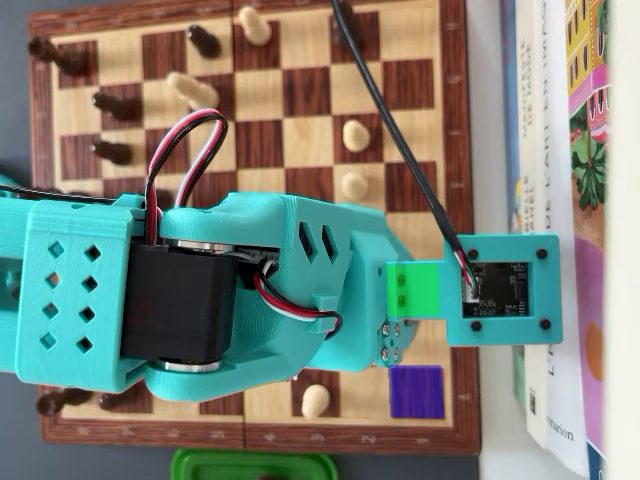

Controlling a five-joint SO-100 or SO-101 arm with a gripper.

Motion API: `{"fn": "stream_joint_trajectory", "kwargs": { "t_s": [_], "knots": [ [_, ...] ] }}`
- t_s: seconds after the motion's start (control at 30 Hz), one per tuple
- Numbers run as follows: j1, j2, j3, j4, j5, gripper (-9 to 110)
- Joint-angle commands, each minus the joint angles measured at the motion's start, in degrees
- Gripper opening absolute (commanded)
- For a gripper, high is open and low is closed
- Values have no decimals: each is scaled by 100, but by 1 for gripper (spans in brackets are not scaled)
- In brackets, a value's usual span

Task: Play chess

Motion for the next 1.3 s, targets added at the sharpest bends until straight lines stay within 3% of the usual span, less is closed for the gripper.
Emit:
{"fn": "stream_joint_trajectory", "kwargs": {
  "t_s": [0.0,0.8,1.27],
  "knots": [
    [-9,360,-167,-70,26,15],
    [-35,967,-255,0,26,15],
    [-35,2953,1274,-62,35,15]
  ]
}}
